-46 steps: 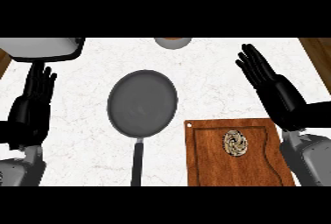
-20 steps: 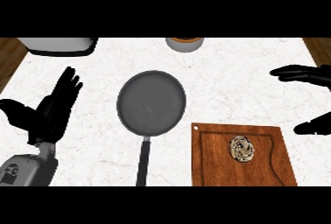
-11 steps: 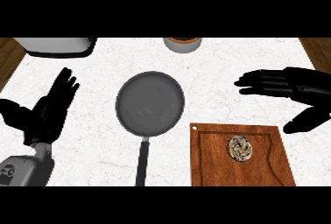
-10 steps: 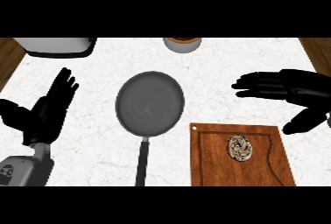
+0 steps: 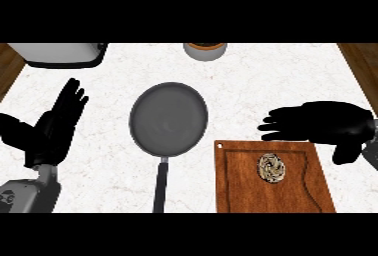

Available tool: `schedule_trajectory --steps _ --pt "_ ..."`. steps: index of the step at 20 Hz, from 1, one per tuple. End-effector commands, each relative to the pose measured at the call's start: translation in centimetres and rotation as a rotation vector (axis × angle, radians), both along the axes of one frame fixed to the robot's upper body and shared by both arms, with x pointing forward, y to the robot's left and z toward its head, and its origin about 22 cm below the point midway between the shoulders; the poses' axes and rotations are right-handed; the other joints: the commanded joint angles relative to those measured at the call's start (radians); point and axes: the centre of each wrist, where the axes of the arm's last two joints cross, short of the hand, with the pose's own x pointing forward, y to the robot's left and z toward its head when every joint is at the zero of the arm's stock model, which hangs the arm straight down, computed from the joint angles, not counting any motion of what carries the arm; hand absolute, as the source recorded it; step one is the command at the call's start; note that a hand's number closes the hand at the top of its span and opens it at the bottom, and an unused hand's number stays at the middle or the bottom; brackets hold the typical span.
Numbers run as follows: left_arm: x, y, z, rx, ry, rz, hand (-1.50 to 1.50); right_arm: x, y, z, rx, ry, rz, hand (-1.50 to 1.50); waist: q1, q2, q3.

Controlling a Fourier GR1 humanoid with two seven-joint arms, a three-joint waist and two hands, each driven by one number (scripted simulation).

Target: Pick the cupcake from the cutting board and place it in the pan

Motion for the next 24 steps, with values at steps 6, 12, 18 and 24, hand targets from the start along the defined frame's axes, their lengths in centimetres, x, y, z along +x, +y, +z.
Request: schedule_trajectory --steps 6,12,18,24 --pt "-0.1 1.2 0.5 -0.013 0.013 0.018 0.00 -3.7 0.4 0.8 -0.104 -0.162 0.065 -1.50 -0.019 -0.006 0.000" --pt "0.4 -1.4 -0.9 -0.006 0.000 -0.001 0.00 -4.2 -0.9 -0.2 -0.086 -0.172 0.064 -1.50 -0.015 -0.001 0.000" --pt "-0.2 1.5 -1.1 -0.001 0.006 0.006 0.00 -5.3 2.3 0.2 -0.103 -0.165 0.046 -1.50 -0.011 -0.001 0.000" --pt "-0.6 0.3 0.4 -0.002 -0.005 -0.005 0.00 -6.0 6.1 -4.2 -0.141 -0.212 -0.009 -1.50 -0.005 -0.001 0.000"
